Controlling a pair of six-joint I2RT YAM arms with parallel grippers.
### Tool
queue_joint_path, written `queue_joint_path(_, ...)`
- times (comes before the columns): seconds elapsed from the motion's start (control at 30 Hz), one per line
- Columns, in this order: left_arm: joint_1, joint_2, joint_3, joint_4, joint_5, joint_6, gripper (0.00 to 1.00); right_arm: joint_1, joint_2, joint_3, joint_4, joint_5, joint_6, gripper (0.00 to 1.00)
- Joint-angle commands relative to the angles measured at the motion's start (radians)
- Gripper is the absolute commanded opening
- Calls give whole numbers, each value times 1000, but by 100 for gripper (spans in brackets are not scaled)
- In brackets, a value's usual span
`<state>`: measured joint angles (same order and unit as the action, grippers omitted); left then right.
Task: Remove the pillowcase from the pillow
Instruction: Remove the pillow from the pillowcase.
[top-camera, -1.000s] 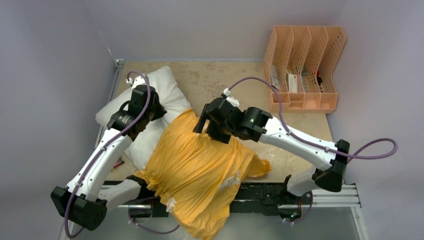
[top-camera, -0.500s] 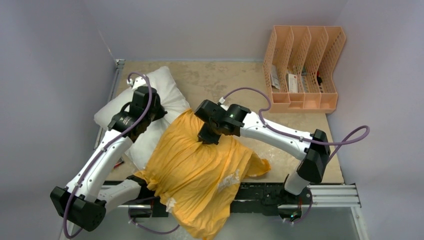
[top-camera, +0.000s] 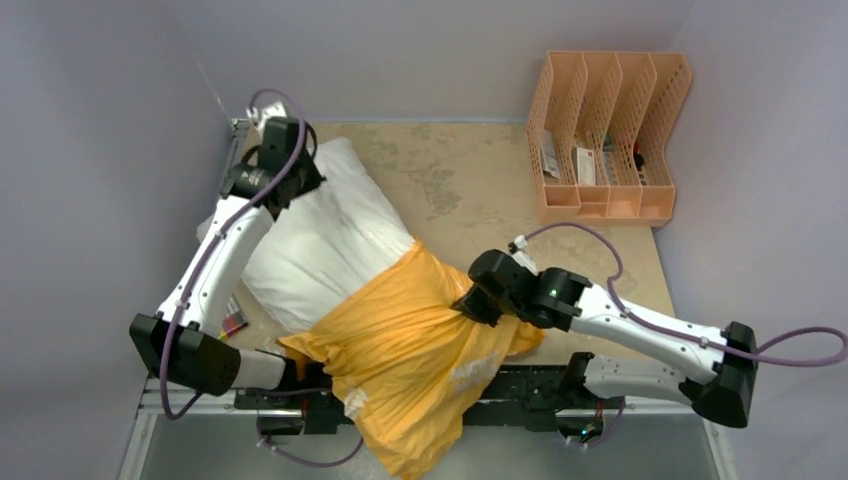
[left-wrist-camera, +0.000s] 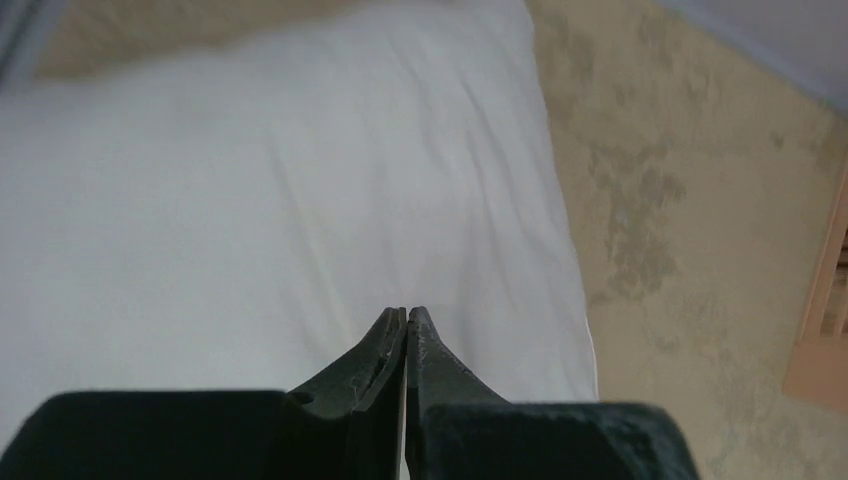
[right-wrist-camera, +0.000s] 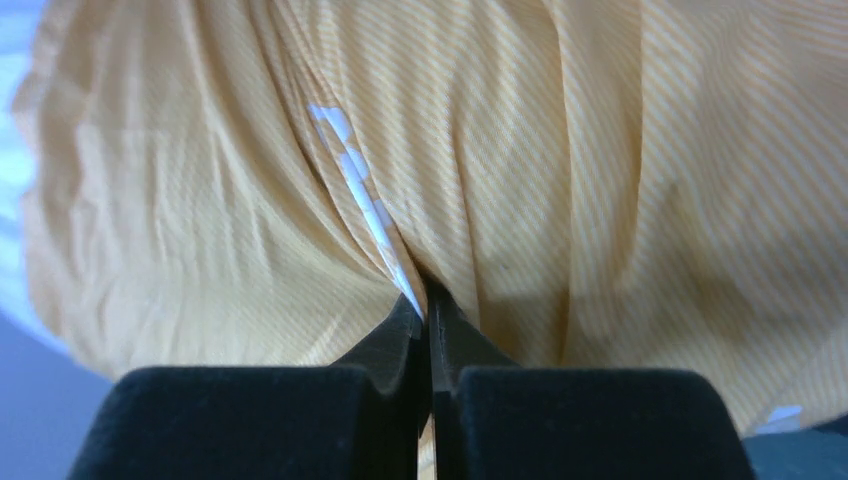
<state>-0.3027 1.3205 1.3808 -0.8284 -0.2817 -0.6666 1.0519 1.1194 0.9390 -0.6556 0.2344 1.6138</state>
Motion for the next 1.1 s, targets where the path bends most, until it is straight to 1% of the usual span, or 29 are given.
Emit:
queue_joint_path(0.0,141,67,214,168,-259,93,0,5,-134,-136,-524,52,27,0)
queue_joint_path(0.1,191,104,243,176,-243,96,0,5,-211,-186,-569,45,45,0)
queue_joint_path(0.17,225,124,257,185,-199,98,0,5,-255,-218,-570,30,60,0)
queue_joint_path(0.2,227,132,261,192,-148,101,0,5,-273,-229,-536,25,54,0)
queue_joint_path(0.27,221,134,247,226,40,120,0,5,-287,-230,-436,34,12,0)
queue_joint_path(0.3,205,125,226,239,106,124,0,5,-275,-219,-394,45,-18,0)
queue_joint_path(0.33,177,115,219,228,121,130,7,5,-247,-196,-367,62,-31,0)
queue_joint_path(0.4,71,94,206,180,94,157,36,4,-155,-105,-351,110,-79,0)
queue_joint_path(0.43,20,90,207,142,84,163,46,2,-96,-49,-356,138,-114,0)
queue_joint_path(0.47,-25,89,208,95,94,159,52,-3,-39,8,-380,164,-134,0)
queue_joint_path(0.53,-96,64,186,17,87,127,54,-17,72,119,-410,212,-197,0)
queue_joint_path(0.6,-149,-4,123,0,60,97,61,-66,152,205,-397,222,-290,0)
queue_joint_path(0.63,-163,-41,90,4,72,79,64,-105,185,227,-363,203,-354,0)
queue_joint_path(0.7,-179,-97,24,27,140,55,70,-210,218,246,-247,134,-499,0)
queue_joint_path(0.73,-185,-106,11,27,159,52,71,-262,236,263,-164,94,-575,0)
queue_joint_path(0.8,-198,-97,3,8,151,56,73,-338,304,366,-121,55,-684,0)
queue_joint_path(0.87,-205,-88,5,8,120,39,75,-379,401,547,-172,85,-782,0)
queue_joint_path(0.93,-207,-99,5,57,110,10,76,-390,497,750,-247,135,-860,0)
queue_joint_path(0.97,-207,-105,6,84,98,-6,77,-391,537,840,-273,129,-900,0)
queue_joint_path(1.03,-206,-106,8,124,86,-30,78,-390,588,943,-307,86,-951,0)
queue_joint_path(1.07,-207,-102,7,135,76,-40,78,-391,596,950,-316,71,-945,0)
